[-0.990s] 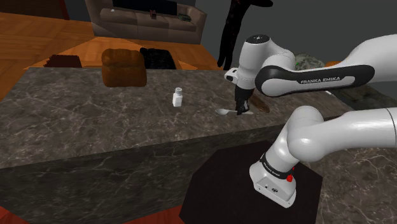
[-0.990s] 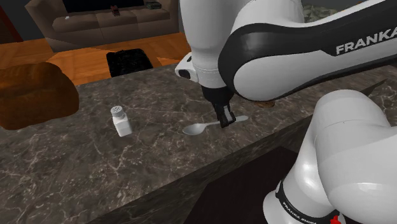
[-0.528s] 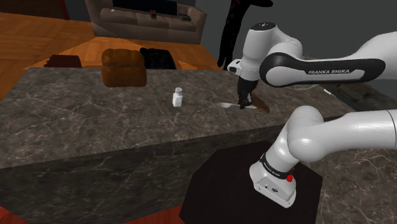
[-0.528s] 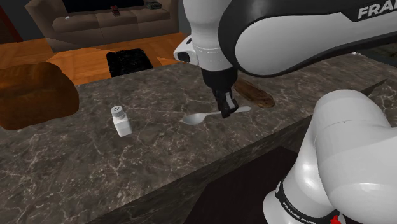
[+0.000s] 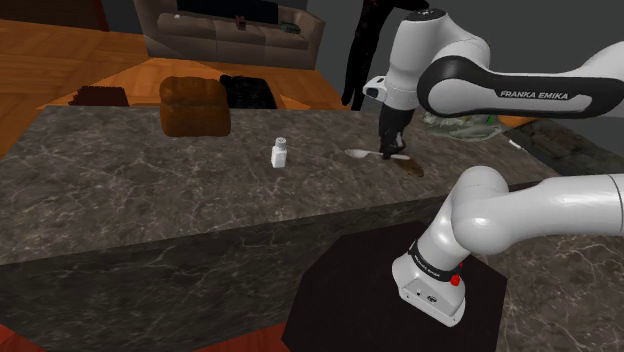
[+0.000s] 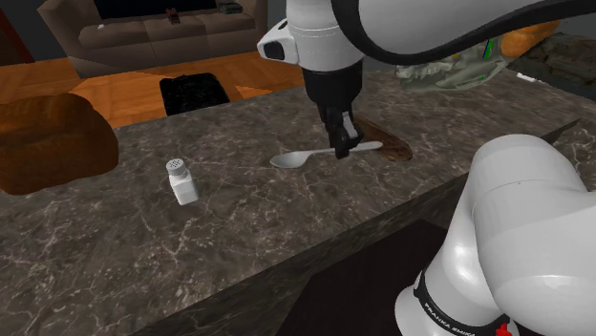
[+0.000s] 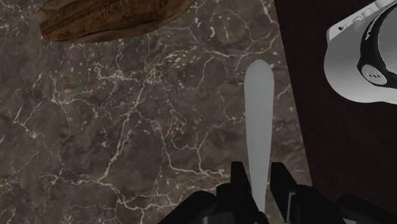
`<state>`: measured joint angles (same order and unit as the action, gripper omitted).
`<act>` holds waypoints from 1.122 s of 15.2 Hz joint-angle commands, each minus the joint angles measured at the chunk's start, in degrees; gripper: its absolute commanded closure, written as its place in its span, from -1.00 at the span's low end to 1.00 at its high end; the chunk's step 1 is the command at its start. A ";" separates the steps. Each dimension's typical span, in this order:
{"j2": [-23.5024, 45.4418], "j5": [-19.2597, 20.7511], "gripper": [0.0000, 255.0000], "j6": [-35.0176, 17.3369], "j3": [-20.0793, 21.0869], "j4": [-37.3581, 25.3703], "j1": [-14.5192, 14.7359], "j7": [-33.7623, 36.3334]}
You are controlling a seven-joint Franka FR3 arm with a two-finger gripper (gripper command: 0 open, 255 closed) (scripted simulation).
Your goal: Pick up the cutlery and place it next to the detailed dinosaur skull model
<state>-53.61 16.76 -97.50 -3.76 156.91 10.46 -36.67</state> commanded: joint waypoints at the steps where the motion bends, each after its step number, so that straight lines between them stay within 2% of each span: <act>1: 0.00 -0.15 1.00 1.45 0.11 -1.46 0.01 -0.37; 17: 1.75 -1.23 1.00 12.51 1.27 -14.55 0.09 -2.93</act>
<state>-52.48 15.49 -85.68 -2.45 143.69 10.60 -39.32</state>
